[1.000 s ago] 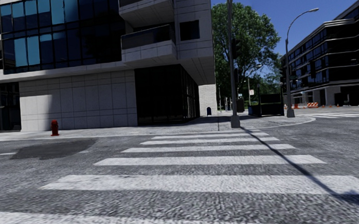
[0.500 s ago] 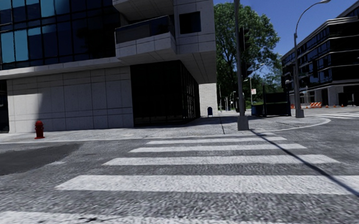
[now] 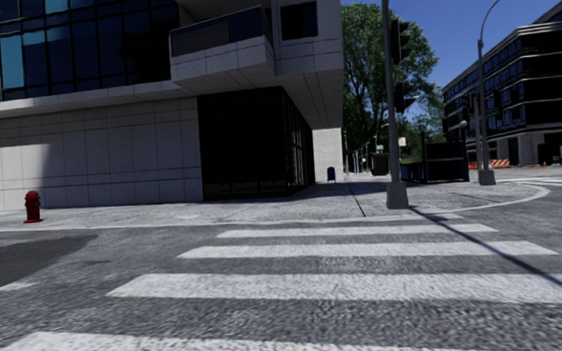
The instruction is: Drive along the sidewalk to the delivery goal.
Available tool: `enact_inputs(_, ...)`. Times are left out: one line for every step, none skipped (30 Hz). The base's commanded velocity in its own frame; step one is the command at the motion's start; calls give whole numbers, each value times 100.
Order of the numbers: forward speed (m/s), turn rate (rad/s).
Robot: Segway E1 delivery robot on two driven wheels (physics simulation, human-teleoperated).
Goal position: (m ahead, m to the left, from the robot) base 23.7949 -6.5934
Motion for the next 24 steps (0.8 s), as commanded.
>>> enact_inputs(200, 0)
enact_inputs(200, 0)
enact_inputs(200, 0)
enact_inputs(200, 0)
enact_inputs(200, 0)
enact_inputs(200, 0)
enact_inputs(200, 0)
enact_inputs(200, 0)
enact_inputs(200, -4)
enact_inputs(200, -24)
enact_inputs(200, -24)
enact_inputs(200, -38)
enact_inputs(200, -42)
enact_inputs(200, -42)
enact_inputs(200, -42)
enact_inputs(200, -43)
enact_inputs(200, -3)
enact_inputs(200, -1)
enact_inputs(200, 0)
enact_inputs(200, 0)
enact_inputs(200, 0)
enact_inputs(200, 0)
enact_inputs(200, 0)
enact_inputs(200, 0)
